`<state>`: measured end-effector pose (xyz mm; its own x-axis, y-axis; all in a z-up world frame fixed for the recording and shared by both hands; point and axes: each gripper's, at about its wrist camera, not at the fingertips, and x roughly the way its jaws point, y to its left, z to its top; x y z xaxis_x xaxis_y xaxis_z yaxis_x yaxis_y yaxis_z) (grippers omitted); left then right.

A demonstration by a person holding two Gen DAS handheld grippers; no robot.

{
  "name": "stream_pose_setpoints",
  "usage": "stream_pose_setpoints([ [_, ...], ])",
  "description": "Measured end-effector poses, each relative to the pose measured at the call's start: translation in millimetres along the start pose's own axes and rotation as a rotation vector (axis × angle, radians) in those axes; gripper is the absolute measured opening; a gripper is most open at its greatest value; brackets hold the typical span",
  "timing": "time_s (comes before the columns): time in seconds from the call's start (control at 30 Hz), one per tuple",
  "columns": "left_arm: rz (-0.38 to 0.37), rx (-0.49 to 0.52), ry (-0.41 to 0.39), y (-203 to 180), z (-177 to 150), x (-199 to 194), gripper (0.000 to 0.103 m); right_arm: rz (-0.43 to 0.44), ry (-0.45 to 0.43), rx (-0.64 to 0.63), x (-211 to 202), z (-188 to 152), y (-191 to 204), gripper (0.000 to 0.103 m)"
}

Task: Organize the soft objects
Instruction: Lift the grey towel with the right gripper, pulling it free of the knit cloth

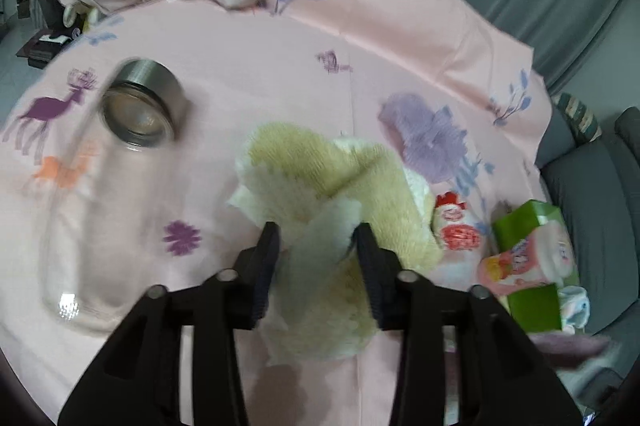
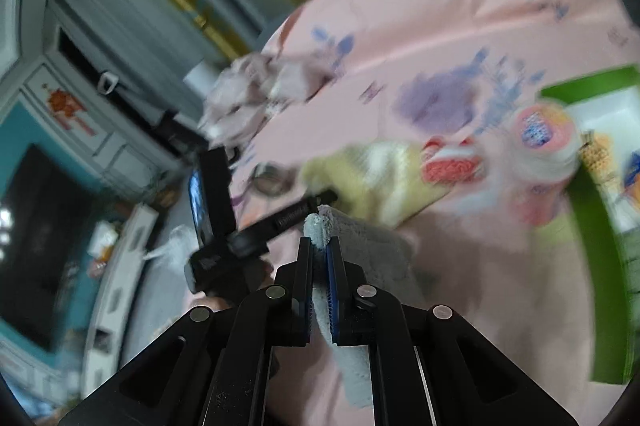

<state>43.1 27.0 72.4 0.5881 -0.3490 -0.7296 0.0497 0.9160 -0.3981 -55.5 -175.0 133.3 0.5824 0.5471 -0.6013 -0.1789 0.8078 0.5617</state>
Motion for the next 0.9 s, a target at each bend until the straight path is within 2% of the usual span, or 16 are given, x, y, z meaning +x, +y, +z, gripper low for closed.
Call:
stream_pose_setpoints([
  [0.03, 0.001, 0.0, -0.012, 1.6, -1.9, -9.4, 0.057, -0.009, 0.018, -0.016, 5.7, -1.8, 1.9, 0.007],
  [0.07, -0.001, 0.003, -0.022, 2.2, -5.2, -18.6, 0.063, -0.029, 0.028, -0.02, 10.1, -3.0, 2.6, 0.007],
  [0.17, -0.009, 0.019, -0.032, 0.2, -16.3, -37.1, 0.064, -0.07, 0.098, -0.023, 32.8, -6.4, -1.4, 0.007],
  [0.2, -0.021, 0.034, -0.021, -2.1, -20.3, -39.6, 0.064, -0.087, 0.124, -0.03, 39.3, -7.5, -2.8, 0.007],
  [0.3, -0.082, 0.07, 0.034, -8.4, -40.6, -42.1, 0.062, -0.223, 0.199, -0.06, 60.3, -17.0, -9.7, 0.007],
  [0.37, -0.113, 0.06, 0.069, -6.9, -55.3, -39.2, 0.061, -0.254, 0.232, -0.065, 64.7, -22.4, -13.5, 0.007],
  [0.53, -0.131, 0.092, 0.143, -14.7, -82.8, -32.4, 0.052, -0.246, 0.245, -0.041, 56.0, -41.8, -22.0, 0.007],
  [0.73, -0.167, 0.109, 0.141, -22.9, -92.4, -34.3, 0.051, -0.275, 0.331, -0.037, 62.6, -75.1, -32.6, 0.007],
  [0.9, -0.193, 0.119, 0.146, -26.9, -98.6, -29.9, 0.048, -0.256, 0.333, -0.066, 51.2, -83.7, -31.1, 0.007],
])
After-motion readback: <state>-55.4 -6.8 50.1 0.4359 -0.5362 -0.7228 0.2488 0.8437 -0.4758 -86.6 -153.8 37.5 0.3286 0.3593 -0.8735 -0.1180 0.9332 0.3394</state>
